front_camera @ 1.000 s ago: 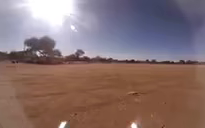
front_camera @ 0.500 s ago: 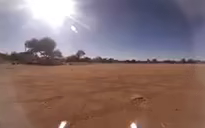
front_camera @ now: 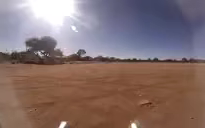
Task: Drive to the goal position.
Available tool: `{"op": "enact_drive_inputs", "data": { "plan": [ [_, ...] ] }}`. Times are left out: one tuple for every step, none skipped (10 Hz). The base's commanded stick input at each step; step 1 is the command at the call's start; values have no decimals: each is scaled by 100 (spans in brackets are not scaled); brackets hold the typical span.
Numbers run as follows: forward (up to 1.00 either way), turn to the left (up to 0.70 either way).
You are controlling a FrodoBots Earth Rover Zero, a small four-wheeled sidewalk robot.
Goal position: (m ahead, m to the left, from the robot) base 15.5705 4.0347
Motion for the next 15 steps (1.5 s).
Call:
{"op": "enact_drive_inputs", "data": {
  "plan": [
    [50,0],
    [50,0],
    [50,0],
    [50,-43],
    [50,-50],
    [50,-32],
    [50,0],
    [50,0],
    [50,0],
    [50,0],
    [50,0],
    [50,0],
    [50,0],
    [50,0],
    [50,0]
  ]
}}
